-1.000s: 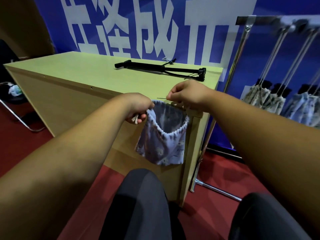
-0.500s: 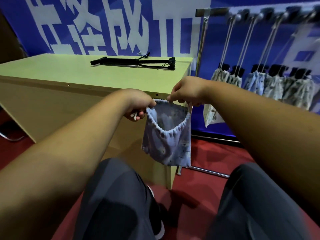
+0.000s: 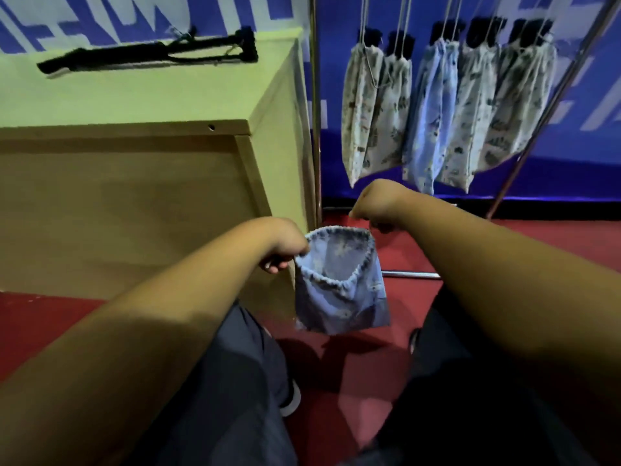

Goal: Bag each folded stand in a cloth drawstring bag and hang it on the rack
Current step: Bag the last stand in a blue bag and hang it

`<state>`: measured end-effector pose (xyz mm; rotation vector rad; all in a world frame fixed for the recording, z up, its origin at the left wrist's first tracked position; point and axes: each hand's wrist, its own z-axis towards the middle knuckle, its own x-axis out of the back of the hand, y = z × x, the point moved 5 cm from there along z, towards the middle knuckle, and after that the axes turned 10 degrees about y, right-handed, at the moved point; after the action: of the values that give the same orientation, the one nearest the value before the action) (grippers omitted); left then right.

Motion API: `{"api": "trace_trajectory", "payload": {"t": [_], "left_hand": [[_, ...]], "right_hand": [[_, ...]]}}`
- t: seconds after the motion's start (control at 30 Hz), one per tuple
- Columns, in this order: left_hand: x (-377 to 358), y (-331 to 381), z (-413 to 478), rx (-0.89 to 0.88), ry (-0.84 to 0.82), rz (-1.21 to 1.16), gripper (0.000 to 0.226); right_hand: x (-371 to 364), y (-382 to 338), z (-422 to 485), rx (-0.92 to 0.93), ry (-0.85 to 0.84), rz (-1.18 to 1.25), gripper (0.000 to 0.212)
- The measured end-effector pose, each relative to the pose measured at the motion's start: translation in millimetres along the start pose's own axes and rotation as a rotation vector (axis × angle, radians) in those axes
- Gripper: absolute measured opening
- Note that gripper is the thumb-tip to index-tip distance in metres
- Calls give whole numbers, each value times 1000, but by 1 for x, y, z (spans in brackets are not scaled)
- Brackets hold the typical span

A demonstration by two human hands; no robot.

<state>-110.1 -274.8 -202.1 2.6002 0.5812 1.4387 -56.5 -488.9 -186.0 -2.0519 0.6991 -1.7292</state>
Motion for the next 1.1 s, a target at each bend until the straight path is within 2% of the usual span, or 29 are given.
{"api": "trace_trajectory", "payload": {"t": [0.23,0.33,0.4,0.47,0.57,0.63,0.67,0.87,1.0,1.1], "left_hand": [[-56,0,75,-10,7,195,27],[-62,11,94,-63,38,360,30],[-60,23,105,-133,98,441,28],[-62,29,118,-153,130,470,26],[-66,32,132,-156,138,444,29],[-62,33,138,-151,205,384,36],[-59,33,139,-153,235,362,37],[-45,29,135,-202,269,354,34],[-40,23,116,-242,235,269,32],[-29,16,97,-223,138,53,29]], "right_hand": [[-52,51,34,-104,-81,-53,21],[-68,44,49,-48,-122,-212,31],[-74,37,57,-35,-95,-235,41],[-79,34,65,4,-69,-264,41],[-87,32,76,5,-110,-236,33],[-90,26,83,38,-82,-225,17],[-93,25,87,51,-82,-208,15],[-96,18,83,-9,-19,-117,32],[-100,11,68,-30,-64,-40,31],[-90,-2,53,-24,-37,0,22]]}}
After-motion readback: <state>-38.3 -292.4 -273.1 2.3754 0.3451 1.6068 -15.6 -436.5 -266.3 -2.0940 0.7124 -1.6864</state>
